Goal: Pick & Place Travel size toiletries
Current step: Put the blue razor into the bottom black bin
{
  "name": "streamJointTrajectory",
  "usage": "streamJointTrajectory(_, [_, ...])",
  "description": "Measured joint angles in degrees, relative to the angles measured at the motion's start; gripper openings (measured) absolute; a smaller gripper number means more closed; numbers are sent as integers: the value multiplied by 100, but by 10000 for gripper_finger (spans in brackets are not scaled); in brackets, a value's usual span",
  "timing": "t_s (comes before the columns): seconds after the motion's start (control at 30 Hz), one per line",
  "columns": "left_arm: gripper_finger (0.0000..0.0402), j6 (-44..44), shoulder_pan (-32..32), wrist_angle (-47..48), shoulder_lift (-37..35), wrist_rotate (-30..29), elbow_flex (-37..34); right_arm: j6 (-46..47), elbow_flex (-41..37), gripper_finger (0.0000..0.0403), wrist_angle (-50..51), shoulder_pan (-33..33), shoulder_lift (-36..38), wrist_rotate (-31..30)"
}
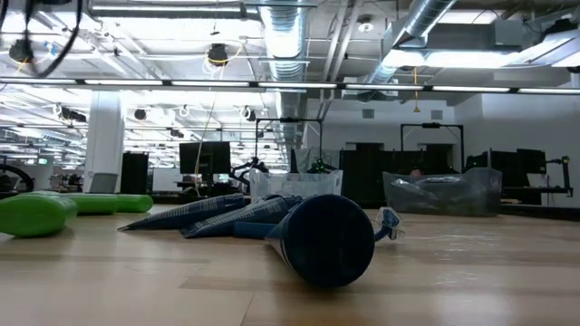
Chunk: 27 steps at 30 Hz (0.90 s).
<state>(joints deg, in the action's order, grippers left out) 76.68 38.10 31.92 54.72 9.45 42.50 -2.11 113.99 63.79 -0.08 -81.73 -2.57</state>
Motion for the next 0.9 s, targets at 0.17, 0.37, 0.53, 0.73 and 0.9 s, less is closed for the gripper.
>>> streamJointTrajectory(0.17, [43,481,570,9,420,-1,-209,2,0,0,-2,0,0,0])
streamJointTrajectory(0.37, [37,799,1004,26,926,-10,-497,12,0,0,-3,0,-5,0])
streamJointTrajectory(0.53, [44,1107,1041,13,1204,-21,-674,66,-2,0,-7,0,-17,0])
streamJointTrajectory(0.73, [47,1396,1037,19,1364,-185,-703,199,-2,0,-26,0,-17,-2])
streamJointTrajectory(0.9, [56,1560,1037,29,1277,-246,-703,321,-2,15,-37,0,-17,-26])
